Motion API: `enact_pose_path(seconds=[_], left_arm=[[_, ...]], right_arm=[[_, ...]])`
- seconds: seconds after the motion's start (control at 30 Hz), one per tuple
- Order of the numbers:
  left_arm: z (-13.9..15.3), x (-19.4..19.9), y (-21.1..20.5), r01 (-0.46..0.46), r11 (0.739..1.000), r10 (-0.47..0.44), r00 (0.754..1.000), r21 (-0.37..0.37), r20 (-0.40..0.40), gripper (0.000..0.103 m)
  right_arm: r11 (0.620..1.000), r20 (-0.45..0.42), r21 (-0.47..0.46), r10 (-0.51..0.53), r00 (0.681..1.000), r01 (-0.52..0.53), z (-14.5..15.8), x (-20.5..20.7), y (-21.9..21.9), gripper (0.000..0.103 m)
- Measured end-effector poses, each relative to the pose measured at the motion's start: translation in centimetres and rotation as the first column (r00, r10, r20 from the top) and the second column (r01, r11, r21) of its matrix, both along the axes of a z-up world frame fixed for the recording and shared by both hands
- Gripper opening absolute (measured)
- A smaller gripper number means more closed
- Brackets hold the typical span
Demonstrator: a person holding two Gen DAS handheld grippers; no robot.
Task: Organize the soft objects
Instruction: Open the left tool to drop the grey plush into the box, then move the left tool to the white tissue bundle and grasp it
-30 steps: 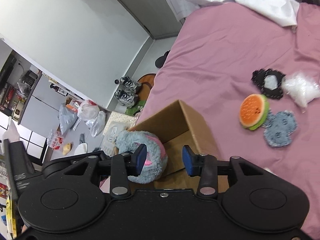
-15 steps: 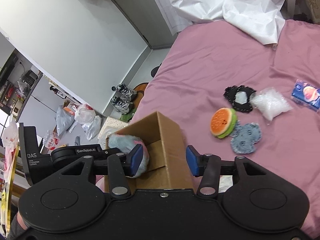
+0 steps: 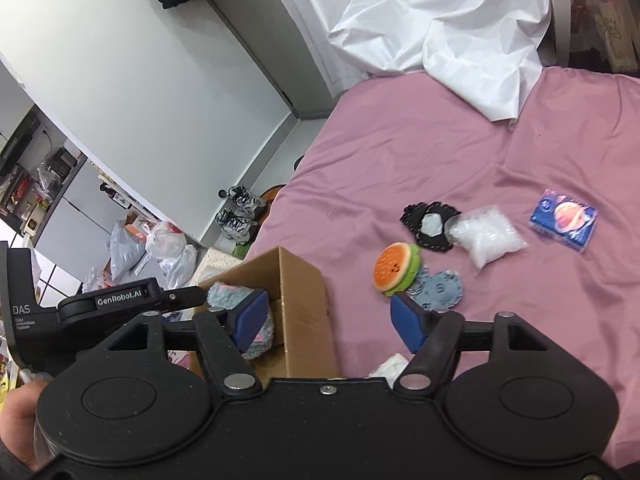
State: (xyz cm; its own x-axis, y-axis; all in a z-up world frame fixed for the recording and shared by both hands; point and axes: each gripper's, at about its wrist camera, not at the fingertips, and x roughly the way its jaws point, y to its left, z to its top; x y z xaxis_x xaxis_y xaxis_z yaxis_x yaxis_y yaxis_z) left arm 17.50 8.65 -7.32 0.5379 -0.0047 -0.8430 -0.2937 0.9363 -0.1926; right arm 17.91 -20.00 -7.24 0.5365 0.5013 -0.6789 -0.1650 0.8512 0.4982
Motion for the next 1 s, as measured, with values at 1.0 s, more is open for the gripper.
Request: enact_pose_path(seconds=[1.0], left_arm=[[2.8,-3.2,-11.3,0.070,0.995,-0.075,0.994,0.065,0.081,0.103]], right_arm=[[0.996,0.115,-0.034,-0.077,0.990,0.081,0.3,-0.7,-9.5,0.103]])
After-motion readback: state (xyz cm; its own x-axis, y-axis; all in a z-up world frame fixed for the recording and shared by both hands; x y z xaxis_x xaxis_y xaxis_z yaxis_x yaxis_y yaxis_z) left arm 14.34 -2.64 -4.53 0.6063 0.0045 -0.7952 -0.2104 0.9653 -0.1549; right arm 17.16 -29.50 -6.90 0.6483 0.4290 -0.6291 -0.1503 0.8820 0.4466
